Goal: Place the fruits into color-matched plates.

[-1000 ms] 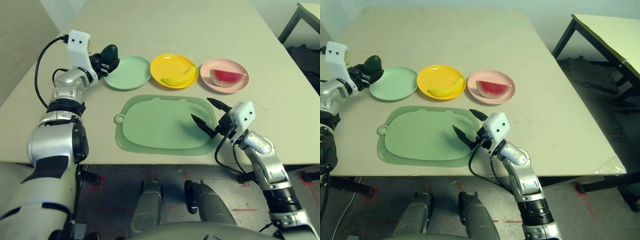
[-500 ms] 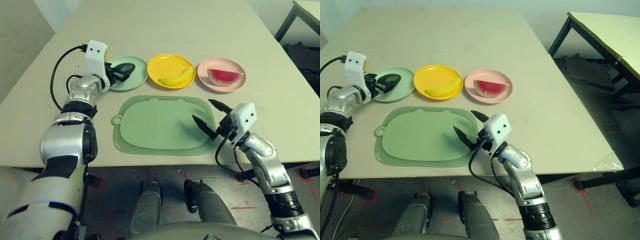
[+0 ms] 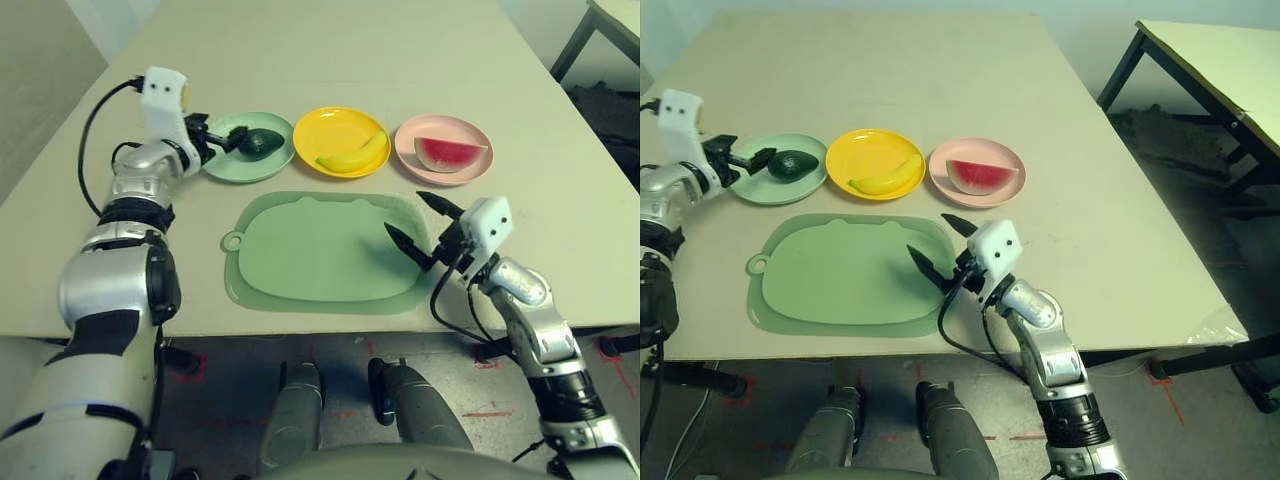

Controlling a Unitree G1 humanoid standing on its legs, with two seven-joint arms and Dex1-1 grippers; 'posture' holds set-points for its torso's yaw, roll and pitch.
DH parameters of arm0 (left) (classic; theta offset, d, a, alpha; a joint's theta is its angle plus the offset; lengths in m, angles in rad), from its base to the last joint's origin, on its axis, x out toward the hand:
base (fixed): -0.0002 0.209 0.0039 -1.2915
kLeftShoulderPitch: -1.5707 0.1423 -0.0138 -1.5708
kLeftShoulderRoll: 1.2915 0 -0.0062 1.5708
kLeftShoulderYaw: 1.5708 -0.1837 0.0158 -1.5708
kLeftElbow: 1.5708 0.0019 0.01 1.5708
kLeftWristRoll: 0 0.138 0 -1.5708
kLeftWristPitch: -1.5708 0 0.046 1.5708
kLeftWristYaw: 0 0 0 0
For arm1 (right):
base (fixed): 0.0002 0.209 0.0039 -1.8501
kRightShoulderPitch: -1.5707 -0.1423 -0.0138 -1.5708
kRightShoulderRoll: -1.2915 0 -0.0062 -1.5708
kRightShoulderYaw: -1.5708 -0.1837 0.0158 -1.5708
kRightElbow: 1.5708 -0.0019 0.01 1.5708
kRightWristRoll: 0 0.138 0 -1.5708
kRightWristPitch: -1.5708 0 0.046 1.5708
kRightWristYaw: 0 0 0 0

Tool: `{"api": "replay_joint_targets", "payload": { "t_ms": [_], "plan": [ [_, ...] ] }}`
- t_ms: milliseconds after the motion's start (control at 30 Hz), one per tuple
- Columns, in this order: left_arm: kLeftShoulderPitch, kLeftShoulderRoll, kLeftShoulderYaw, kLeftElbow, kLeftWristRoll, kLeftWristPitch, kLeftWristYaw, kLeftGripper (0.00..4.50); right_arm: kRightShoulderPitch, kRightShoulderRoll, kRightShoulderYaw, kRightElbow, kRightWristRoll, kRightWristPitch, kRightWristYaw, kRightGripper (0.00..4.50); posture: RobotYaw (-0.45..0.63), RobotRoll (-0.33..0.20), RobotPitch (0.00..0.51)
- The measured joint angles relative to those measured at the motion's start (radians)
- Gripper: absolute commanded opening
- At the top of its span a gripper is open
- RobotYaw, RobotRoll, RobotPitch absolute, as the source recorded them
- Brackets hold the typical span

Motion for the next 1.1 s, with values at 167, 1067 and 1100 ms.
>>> {"api": "replay_joint_targets", "payload": {
  "t_ms": [167, 1067, 1100],
  "plan": [
    [0.336, 0.015, 0.142, -0.38, -0.156, 0.085, 0.001, 4.49, 0.027, -0.026, -0.092, 0.032, 0.031, 0.008, -0.012, 4.5, 0.02, 0.0, 0.188],
    [0.9, -0.163, 0.265, -1.027, -0.332, 0.244, 0.28, 4.49, 0.027, -0.078, -0.373, 0.467, 0.058, -0.239, -0.09, 4.5, 0.08, 0.0, 0.182],
    [0.897, -0.155, 0.265, -1.026, -0.332, 0.246, 0.278, 4.49, 0.019, -0.075, -0.373, 0.477, 0.056, -0.247, -0.094, 4.5, 0.08, 0.0, 0.185]
  ]
}}
